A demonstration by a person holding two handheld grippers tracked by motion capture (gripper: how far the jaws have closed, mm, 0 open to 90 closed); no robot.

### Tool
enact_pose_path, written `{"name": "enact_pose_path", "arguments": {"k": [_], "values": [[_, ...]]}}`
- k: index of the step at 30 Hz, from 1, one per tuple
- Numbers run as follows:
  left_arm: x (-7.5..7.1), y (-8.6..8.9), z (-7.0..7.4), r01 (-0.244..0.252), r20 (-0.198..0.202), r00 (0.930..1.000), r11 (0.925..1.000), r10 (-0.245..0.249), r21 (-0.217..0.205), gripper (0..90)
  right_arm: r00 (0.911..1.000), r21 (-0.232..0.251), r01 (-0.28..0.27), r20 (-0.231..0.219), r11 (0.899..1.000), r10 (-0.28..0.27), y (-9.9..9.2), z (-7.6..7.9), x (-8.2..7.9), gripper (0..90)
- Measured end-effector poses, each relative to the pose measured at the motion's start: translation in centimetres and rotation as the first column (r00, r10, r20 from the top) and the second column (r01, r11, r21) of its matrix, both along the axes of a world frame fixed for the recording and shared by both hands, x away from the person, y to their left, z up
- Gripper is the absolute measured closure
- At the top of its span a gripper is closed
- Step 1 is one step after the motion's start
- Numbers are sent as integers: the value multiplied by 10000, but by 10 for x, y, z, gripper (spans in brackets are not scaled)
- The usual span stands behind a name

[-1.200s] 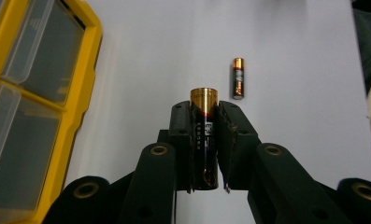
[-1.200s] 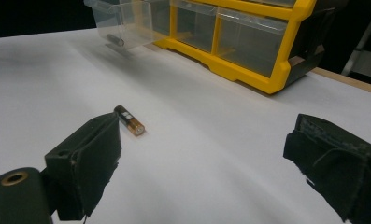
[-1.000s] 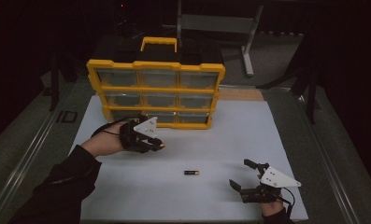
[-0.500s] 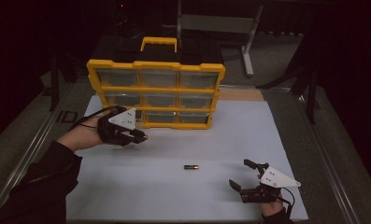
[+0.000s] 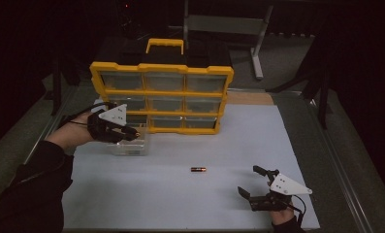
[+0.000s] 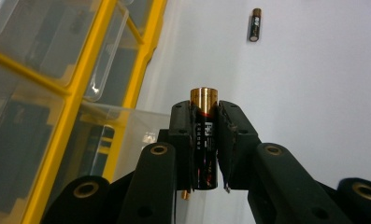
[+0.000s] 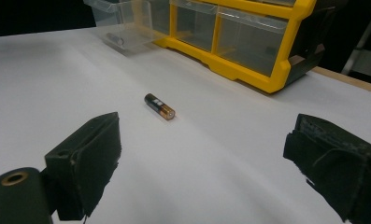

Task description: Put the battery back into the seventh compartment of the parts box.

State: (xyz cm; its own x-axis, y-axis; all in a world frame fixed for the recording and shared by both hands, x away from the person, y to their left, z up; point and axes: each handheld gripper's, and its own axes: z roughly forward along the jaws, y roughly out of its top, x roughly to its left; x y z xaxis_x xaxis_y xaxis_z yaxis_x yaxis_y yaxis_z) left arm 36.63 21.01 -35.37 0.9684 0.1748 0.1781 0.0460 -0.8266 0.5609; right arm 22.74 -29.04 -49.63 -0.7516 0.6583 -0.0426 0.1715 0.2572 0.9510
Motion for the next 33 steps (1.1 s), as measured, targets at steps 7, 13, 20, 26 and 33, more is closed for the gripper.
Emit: {"name": "enact_pose_path", "arguments": {"k": [7,13,20,26,33], "values": [[7,8,-9,-102,-84,9999,9997,104,236,756,10000,0,-9,5,10000,9,0,0,0,90],[13,10,-22,-235,-277,9993,9986,248,474,756,10000,-9,-26,-23,10000,26,0,0,0,90],[18,13,-38,-593,-411,9972,9957,624,715,755,10000,-10,-24,-27,10000,24,0,0,0,90],[23,10,-52,-788,-514,9950,9893,857,1228,755,10000,-22,-22,-51,10000,22,0,0,0,90],[27,8,-54,-993,-340,9940,9875,1042,1224,755,10000,-16,-16,-85,10000,16,0,-1,0,90]]}}
